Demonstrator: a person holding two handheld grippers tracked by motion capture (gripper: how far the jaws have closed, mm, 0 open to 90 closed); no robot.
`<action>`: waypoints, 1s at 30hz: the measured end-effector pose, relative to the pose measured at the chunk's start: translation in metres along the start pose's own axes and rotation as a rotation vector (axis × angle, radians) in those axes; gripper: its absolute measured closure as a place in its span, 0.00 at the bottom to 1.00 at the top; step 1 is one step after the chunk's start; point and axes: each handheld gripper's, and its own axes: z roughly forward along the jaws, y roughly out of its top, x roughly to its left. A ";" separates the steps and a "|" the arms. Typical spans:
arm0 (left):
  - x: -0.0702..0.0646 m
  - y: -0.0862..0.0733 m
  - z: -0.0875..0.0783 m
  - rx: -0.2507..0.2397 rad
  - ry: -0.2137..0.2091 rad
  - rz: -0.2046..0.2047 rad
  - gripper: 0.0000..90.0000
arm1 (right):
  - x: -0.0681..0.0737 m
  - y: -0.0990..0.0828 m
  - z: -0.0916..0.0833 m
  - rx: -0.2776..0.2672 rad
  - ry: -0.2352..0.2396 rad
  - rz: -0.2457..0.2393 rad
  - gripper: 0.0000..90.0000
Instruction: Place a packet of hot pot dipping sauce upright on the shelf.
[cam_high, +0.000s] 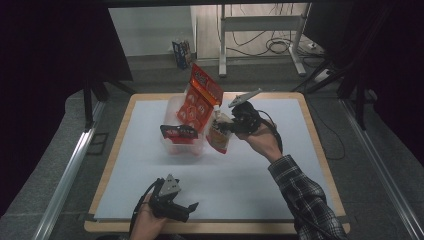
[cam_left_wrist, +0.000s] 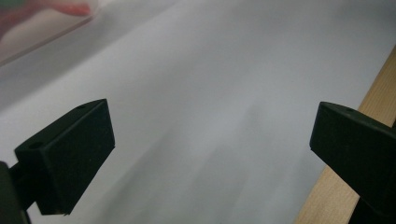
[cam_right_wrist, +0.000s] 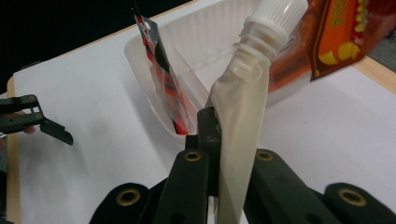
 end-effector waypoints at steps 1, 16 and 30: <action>0.000 0.000 0.000 -0.001 -0.001 -0.001 0.00 | 0.000 0.002 0.002 0.004 0.004 0.001 0.98; 0.003 -0.001 -0.001 -0.003 0.003 -0.007 0.00 | -0.005 0.023 0.020 0.036 0.051 -0.047 0.98; 0.003 -0.002 0.000 0.003 0.001 -0.006 0.00 | -0.001 0.047 0.041 0.061 0.042 -0.093 0.98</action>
